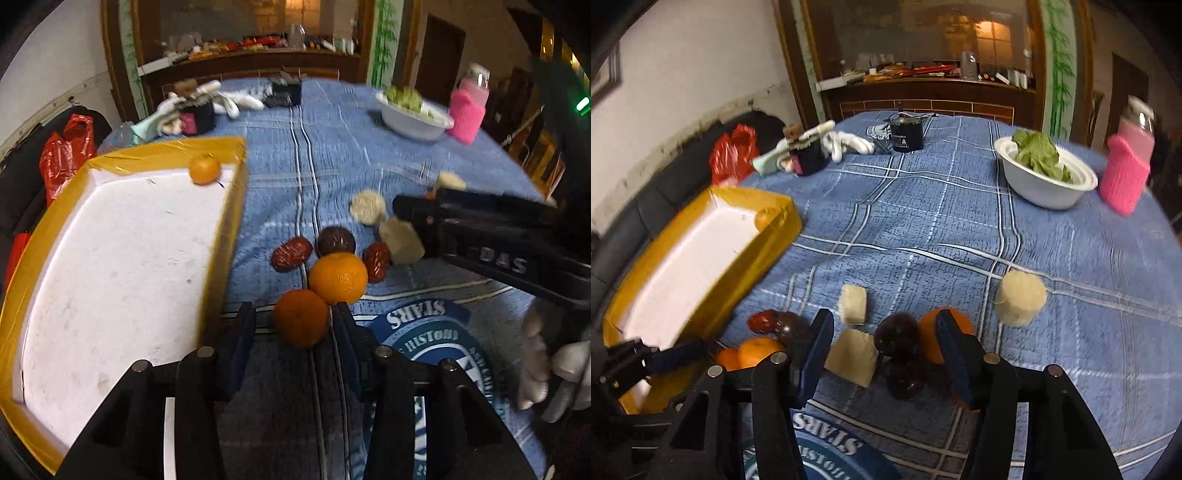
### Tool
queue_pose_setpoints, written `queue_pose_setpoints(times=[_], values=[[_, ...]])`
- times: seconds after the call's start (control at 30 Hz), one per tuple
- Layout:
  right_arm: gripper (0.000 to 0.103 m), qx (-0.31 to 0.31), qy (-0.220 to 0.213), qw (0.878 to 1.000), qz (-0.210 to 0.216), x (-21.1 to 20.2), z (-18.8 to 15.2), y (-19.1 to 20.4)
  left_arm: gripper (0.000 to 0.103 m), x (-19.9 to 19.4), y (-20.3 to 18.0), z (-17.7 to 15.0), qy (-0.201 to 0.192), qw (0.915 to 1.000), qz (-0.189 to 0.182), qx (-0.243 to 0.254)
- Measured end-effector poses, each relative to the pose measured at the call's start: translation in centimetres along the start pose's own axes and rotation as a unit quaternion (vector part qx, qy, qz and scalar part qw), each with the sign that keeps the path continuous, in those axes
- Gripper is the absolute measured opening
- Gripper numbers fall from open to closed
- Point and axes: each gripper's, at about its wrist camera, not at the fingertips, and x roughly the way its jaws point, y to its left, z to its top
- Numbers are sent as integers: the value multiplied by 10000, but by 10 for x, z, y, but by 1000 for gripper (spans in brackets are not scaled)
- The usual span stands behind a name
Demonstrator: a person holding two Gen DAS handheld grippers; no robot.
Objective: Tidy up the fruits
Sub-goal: 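Grasp another mandarin with the left tool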
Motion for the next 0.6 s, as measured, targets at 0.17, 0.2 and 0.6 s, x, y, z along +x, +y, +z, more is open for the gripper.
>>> queue_pose_setpoints(times=[0.17,0.2,0.6], values=[[24,-673,25,9969,-416,-2,-11,14,41,5,-6,0,-3,9995,233,210],[22,-685,21,9967,-434,-3,-13,14,30,5,-6,-1,3,9997,126,223],[8,166,-181,9996,110,-53,-37,-28,30,-34,11,-14,-307,9981,-447,-288]])
